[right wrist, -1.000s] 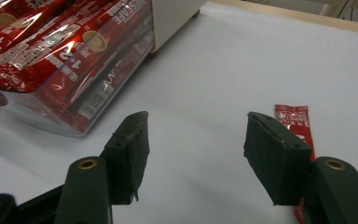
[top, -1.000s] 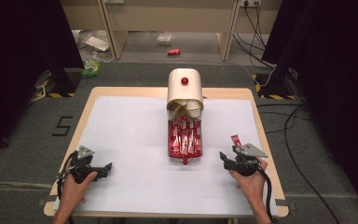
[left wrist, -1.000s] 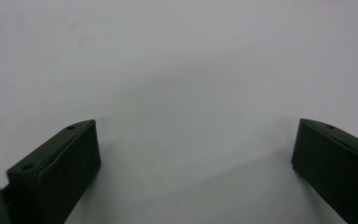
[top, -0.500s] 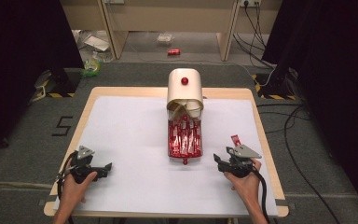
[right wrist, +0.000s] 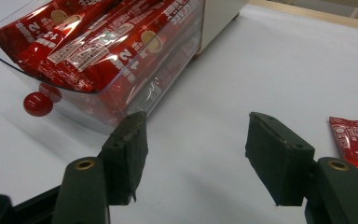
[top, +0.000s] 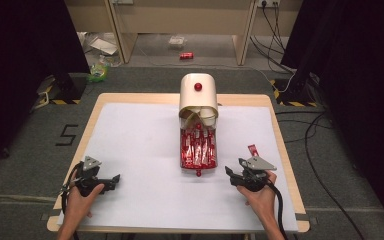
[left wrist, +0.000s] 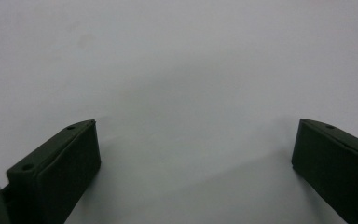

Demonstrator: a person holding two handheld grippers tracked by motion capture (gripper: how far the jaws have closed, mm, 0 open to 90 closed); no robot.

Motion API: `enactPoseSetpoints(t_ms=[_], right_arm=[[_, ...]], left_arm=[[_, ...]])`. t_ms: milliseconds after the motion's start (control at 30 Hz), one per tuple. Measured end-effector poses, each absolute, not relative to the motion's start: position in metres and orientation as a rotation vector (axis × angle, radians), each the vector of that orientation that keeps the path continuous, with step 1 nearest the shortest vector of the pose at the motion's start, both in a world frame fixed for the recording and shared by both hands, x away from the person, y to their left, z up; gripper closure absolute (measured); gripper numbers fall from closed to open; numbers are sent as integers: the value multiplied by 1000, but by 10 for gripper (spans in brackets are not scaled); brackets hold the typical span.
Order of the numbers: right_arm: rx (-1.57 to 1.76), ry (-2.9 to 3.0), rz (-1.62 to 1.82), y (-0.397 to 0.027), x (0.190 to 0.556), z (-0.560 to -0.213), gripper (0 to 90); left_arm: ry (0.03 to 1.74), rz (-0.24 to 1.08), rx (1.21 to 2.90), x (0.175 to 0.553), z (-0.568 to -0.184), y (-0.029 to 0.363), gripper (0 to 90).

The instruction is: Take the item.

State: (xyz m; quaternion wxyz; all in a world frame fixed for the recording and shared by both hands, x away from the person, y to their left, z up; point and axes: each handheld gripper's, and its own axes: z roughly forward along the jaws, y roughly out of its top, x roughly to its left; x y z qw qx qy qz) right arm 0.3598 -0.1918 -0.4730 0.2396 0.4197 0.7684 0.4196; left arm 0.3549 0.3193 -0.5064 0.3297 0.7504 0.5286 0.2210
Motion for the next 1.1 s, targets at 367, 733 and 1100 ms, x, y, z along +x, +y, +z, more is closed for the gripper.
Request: enactPoseSetpoints(t_ms=[367,733,1100], right_arm=[[1124,2121,1170,-185,357,-472,385],[1086,2156,1216,-173,352,-472,332],[1076,2185,1228,-166,353,-475,306]], left_arm=[[1383,578,1963,355,-506,319,2],[1383,578,1963,355,-506,319,2],[1383,579,1963,355,-506,319,2]])
